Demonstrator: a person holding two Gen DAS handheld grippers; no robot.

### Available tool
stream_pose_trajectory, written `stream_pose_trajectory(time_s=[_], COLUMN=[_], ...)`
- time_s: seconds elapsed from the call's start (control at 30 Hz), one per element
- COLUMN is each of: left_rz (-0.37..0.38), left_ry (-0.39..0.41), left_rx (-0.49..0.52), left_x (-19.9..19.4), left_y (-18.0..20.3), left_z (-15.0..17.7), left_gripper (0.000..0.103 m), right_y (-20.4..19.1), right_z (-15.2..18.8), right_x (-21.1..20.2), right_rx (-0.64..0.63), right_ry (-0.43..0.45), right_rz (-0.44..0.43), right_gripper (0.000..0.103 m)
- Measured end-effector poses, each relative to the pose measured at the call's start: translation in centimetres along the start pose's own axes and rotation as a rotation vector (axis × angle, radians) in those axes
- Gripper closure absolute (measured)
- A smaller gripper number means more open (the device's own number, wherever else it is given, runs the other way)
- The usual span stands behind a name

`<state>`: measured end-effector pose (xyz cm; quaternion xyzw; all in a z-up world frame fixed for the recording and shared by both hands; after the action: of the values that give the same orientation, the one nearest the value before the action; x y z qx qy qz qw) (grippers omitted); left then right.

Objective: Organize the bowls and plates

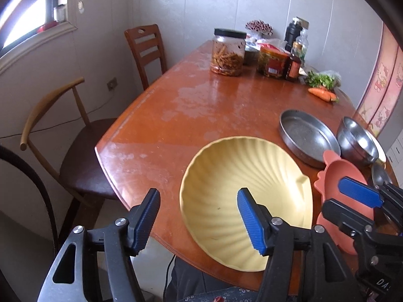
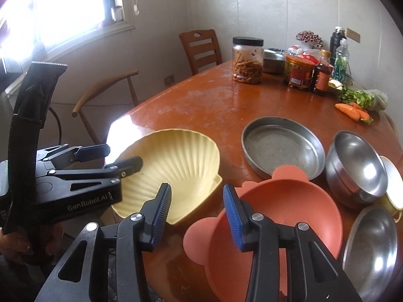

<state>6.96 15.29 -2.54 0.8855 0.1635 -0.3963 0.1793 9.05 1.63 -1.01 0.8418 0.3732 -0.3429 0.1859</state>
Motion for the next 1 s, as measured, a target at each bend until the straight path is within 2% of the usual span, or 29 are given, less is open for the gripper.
stream_pose_trajectory(time_s=[0.13, 0.4, 0.7, 1.0], left_rz=[0.001, 0.072, 0.172, 0.195], left_ry=[0.028, 0.038, -0.040, -0.093], left_rx=[-0.008, 0.010, 0.071, 0.097], left_x=[-1.3, -3.8, -3.9, -3.6], left_y=[0.0, 2.3, 6.8, 8.7], left_z=[0.0, 1.2, 4.6, 7.3], left_gripper=[0.036, 0.035, 0.035, 0.035], right_y=[0.9, 2.4, 4.6, 5.1], right_z=[0.4, 1.9, 5.9, 9.8], right_x=[-1.7, -4.9, -8.2, -9.2], right_rx=[0.033, 0.082, 0.169, 0.230], right_ry=[0.031, 0.066, 0.057, 0.003], right_rz=[0.008, 0.032, 0.081, 0.092], right_gripper=[0.053, 0.052, 0.052, 0.052])
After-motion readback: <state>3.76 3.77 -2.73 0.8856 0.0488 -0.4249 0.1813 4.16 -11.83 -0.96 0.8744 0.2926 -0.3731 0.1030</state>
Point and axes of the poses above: each gripper's, at about its wrist camera, not at the fingertips, and x roughly the way its jaws point, y to its right, z to its underside, the point moved 3 cm from there along x, roughly the way its jaws point, and after that the axes turned 12 degrees about -x, right-handed, at the moved point
